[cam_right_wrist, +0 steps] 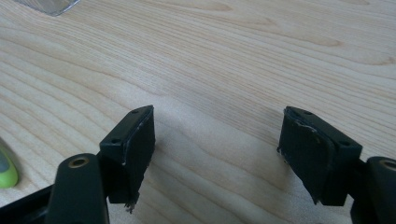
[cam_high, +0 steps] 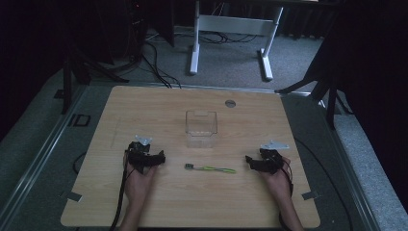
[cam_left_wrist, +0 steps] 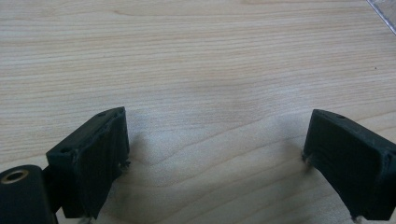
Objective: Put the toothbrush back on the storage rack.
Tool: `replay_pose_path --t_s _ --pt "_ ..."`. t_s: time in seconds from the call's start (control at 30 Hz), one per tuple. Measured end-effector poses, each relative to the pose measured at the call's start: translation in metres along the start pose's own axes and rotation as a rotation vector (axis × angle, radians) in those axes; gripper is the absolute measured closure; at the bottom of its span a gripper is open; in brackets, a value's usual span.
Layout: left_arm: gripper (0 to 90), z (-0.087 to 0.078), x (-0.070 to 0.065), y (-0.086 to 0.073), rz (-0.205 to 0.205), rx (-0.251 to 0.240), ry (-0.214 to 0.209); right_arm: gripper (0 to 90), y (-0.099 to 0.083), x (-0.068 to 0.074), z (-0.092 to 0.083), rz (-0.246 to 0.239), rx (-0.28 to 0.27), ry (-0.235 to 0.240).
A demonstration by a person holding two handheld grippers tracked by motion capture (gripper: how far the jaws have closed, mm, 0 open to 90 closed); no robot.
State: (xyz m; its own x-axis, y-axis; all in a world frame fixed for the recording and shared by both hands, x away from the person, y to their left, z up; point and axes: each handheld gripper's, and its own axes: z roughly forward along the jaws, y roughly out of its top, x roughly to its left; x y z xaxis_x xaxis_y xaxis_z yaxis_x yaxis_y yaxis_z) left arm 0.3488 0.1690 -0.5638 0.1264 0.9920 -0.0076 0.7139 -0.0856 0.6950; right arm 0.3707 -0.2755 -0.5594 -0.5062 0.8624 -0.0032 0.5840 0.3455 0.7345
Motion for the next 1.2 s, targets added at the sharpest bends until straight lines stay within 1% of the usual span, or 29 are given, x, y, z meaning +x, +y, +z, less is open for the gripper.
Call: replay_pose_path --t_s 0.17,0.3,0.33,0.37,0.4,0.43,0.47,0.5,0.57,0.6,0.63,0.67,0.73,0.8,0.9,0.93,0.97,1.0,1.03,1.17,1.2 --pt "7.2 -0.001 0.0 0.0 0.003 0.002 -0.001 26.8 0.001 -0.001 0.0 -0.003 0.003 0.004" --pt "7.2 -0.001 0.0 -0.001 0.005 0.002 -0.003 26.7 0.004 -0.001 0.001 -0.009 0.031 0.007" --pt "7.2 -0.001 0.0 -0.001 0.005 0.002 -0.003 26.7 0.004 -0.001 0.001 -0.009 0.031 0.007" --pt "7.2 -0.002 0.0 -0.001 0.007 0.003 -0.003 25.2 0.006 -0.002 0.001 -0.014 0.048 0.011" --pt "7.2 -0.002 0.0 -0.001 0.007 0.003 -0.003 25.2 0.006 -0.002 0.001 -0.014 0.048 0.011" --pt "7.2 -0.002 0.0 -0.001 0.007 0.003 -0.003 22.0 0.007 -0.001 0.001 -0.019 0.057 0.017" --pt "7.2 -0.002 0.0 -0.002 0.007 0.003 -0.003 15.5 0.009 0.0 0.003 -0.033 0.077 0.031" --pt "7.2 -0.002 0.0 -0.002 0.007 0.003 -0.003 15.5 0.009 0.0 0.003 -0.033 0.077 0.031" --pt "7.2 -0.002 0.0 -0.002 0.007 0.003 -0.003 14.8 0.012 0.0 0.004 -0.04 0.1 0.036" --pt "7.2 -0.002 0.0 -0.002 0.007 0.003 -0.003 14.8 0.012 0.0 0.004 -0.04 0.1 0.036" --pt "7.2 -0.002 0.0 -0.002 0.007 0.003 -0.003 20.6 0.014 0.0 0.004 -0.043 0.111 0.039" --pt "7.2 -0.002 0.0 -0.002 0.007 0.003 -0.003 26.2 0.014 -0.001 0.003 -0.047 0.108 0.042" --pt "7.2 -0.002 0.0 -0.002 0.007 0.003 -0.003 26.9 0.015 -0.001 0.001 -0.053 0.102 0.033" --pt "7.2 -0.002 0.0 -0.002 0.007 0.003 -0.003 31.5 0.016 -0.001 -0.001 -0.054 0.099 0.039" --pt "7.2 -0.002 0.0 -0.002 0.008 0.003 -0.003 32.4 0.018 0.0 -0.003 -0.059 0.098 0.047" --pt "7.2 -0.002 0.0 -0.002 0.008 0.003 -0.003 32.4 0.02 0.0 -0.005 -0.071 0.096 0.048" --pt "7.2 -0.002 0.0 -0.002 0.008 0.003 -0.003 34.6 0.023 0.001 -0.008 -0.092 0.093 0.053" --pt "7.2 -0.002 0.0 -0.002 0.008 0.003 -0.003 34.6 0.023 0.001 -0.008 -0.092 0.093 0.053" --pt "7.2 -0.002 0.0 -0.002 0.008 0.003 -0.003 37.4 0.027 0.002 -0.012 -0.111 0.088 0.062" --pt "7.2 -0.002 0.0 -0.002 0.008 0.003 -0.003 37.8 0.034 0.003 -0.017 -0.13 0.081 0.076" --pt "7.2 -0.002 0.0 -0.002 0.008 0.003 -0.003 39.9 0.038 0.004 -0.02 -0.145 0.079 0.083"
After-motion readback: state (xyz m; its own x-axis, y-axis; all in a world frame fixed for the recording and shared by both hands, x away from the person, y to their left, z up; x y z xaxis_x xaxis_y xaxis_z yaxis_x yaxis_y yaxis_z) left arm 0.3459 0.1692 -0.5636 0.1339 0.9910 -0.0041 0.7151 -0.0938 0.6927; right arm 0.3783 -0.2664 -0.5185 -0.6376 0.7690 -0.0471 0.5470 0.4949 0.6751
